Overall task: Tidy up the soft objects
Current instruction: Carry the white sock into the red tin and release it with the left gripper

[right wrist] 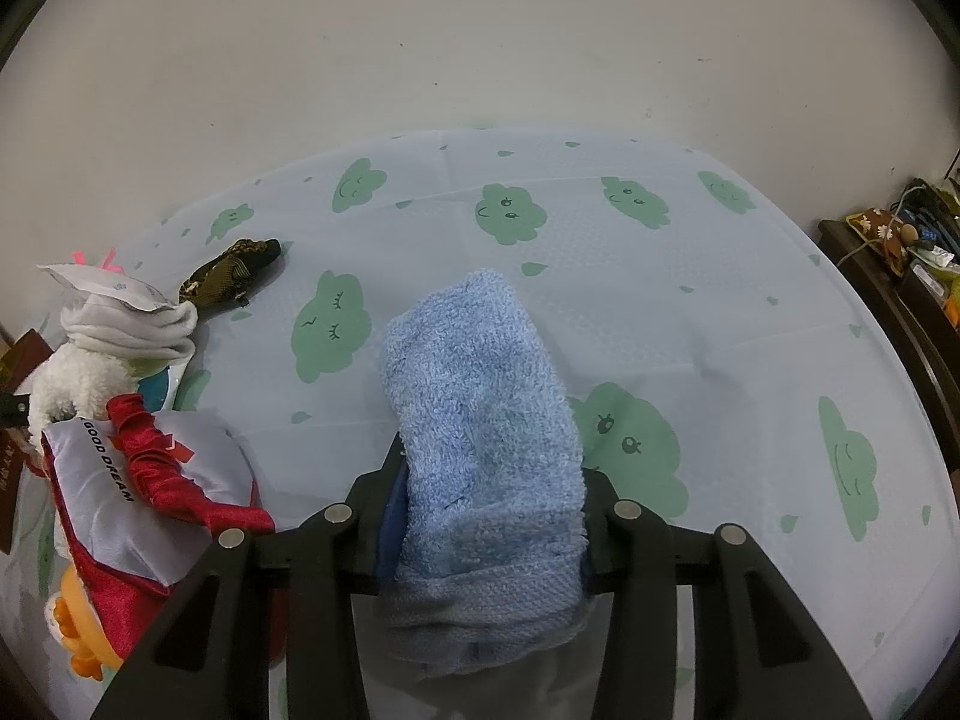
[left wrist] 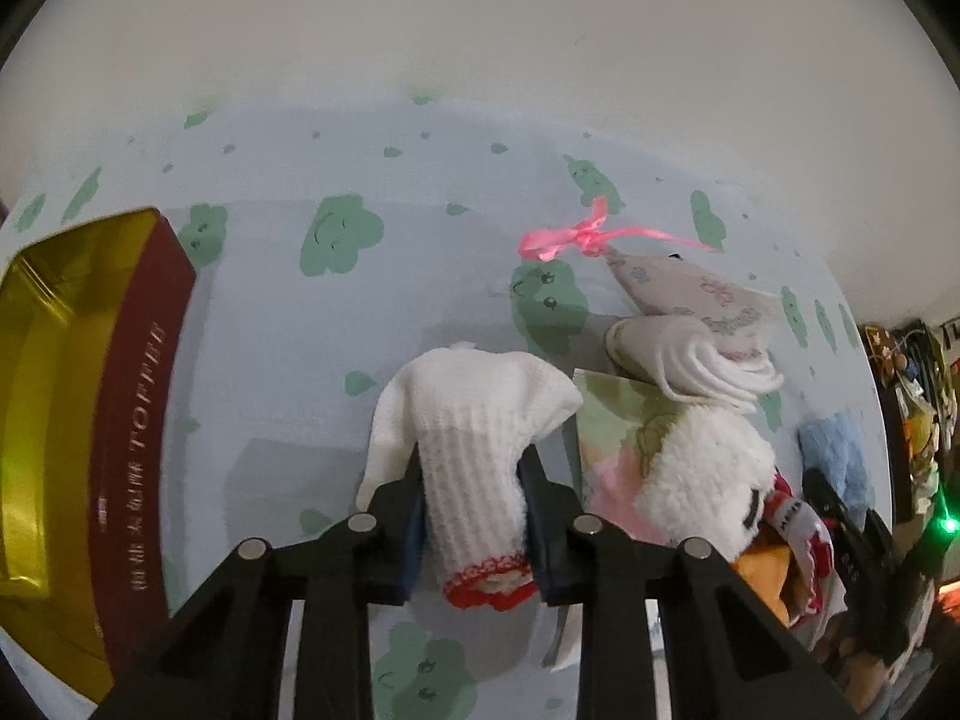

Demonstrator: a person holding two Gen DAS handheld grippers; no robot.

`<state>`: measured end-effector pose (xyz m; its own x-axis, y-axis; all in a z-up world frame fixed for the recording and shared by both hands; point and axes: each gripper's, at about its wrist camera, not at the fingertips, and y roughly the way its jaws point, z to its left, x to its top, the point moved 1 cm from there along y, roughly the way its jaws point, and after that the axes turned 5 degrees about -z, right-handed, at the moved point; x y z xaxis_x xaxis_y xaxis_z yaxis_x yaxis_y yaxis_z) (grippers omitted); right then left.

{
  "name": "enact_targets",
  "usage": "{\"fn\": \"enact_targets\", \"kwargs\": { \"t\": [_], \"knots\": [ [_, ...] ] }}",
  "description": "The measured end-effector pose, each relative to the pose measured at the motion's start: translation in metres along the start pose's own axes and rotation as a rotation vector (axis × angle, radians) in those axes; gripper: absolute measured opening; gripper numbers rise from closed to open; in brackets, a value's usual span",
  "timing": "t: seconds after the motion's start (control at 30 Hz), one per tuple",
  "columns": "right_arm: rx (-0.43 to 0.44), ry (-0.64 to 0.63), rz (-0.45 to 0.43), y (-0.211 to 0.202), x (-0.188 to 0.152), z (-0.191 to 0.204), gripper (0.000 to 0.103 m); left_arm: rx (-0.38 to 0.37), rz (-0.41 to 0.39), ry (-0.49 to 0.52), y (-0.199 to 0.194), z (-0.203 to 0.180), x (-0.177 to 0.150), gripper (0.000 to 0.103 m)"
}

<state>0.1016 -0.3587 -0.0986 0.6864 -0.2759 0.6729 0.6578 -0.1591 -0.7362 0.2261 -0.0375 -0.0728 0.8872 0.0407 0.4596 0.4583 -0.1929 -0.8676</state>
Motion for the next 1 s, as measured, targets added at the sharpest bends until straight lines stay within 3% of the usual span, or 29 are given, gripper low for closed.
{"fn": "enact_targets", "kwargs": {
  "t": [0.27, 0.5, 0.77, 1.0],
  "knots": [
    [0.000, 0.000, -0.002, 0.000, -0.001, 0.000, 0.042, 0.040, -0.065, 0.041, -0.034, 0.007, 0.002, 0.027],
    [-0.001, -0.002, -0.002, 0.001, -0.001, 0.001, 0.042, 0.126, -0.124, 0.079, -0.057, 0.031, 0.005, 0.027],
    [-0.009, -0.010, -0.002, 0.001, -0.001, 0.001, 0.042, 0.232, -0.142, -0.003, -0.080, 0.106, 0.009, 0.027],
    [-0.018, -0.018, -0.001, 0.001, -0.001, 0.002, 0.042, 0.309, -0.092, -0.086, -0.083, 0.177, 0.001, 0.028]
  ]
}}
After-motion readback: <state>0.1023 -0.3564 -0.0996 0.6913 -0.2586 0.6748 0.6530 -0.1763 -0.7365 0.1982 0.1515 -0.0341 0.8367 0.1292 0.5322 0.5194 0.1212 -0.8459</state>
